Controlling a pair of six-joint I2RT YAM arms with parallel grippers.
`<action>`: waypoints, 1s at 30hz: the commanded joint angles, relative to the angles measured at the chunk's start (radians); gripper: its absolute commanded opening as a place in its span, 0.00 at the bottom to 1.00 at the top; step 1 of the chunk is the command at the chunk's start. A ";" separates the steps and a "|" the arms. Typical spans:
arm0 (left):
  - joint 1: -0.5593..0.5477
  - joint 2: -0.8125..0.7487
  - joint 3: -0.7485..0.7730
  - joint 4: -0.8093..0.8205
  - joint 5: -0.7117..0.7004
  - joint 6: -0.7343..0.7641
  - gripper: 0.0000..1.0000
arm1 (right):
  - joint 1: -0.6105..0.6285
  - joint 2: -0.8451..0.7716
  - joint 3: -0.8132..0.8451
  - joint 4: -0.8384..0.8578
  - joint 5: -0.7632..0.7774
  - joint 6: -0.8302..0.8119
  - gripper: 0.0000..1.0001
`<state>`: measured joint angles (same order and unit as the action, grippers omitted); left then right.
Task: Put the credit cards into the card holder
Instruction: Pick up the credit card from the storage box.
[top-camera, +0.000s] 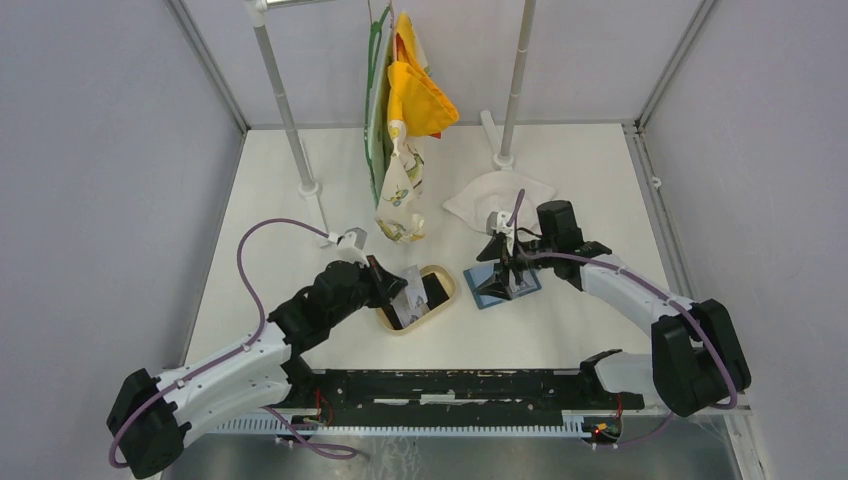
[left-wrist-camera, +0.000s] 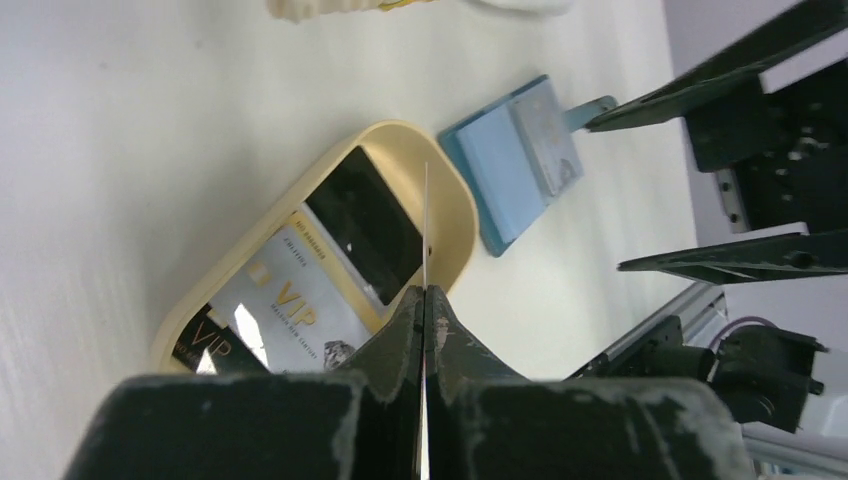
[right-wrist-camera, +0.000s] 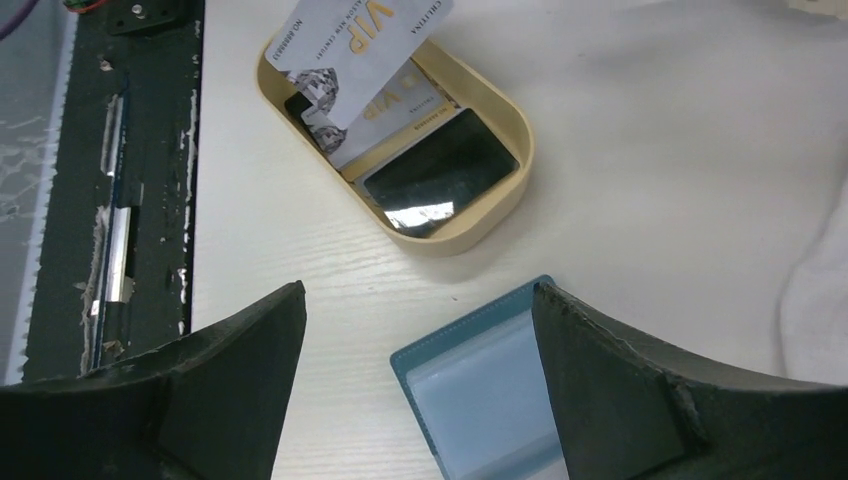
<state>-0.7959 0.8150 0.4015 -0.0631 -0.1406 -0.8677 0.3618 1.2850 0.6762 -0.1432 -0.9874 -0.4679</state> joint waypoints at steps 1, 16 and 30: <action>0.005 -0.055 -0.038 0.192 0.091 0.145 0.02 | 0.034 0.001 -0.028 0.123 -0.097 0.067 0.88; 0.005 0.112 -0.015 0.565 0.295 0.162 0.02 | 0.117 0.057 -0.221 0.879 -0.115 0.872 0.88; 0.003 0.188 0.015 0.708 0.414 0.134 0.02 | 0.137 0.096 -0.242 1.049 -0.113 1.067 0.61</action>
<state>-0.7959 0.9939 0.3683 0.5381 0.2218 -0.7582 0.4950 1.3663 0.4404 0.7639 -1.0874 0.5026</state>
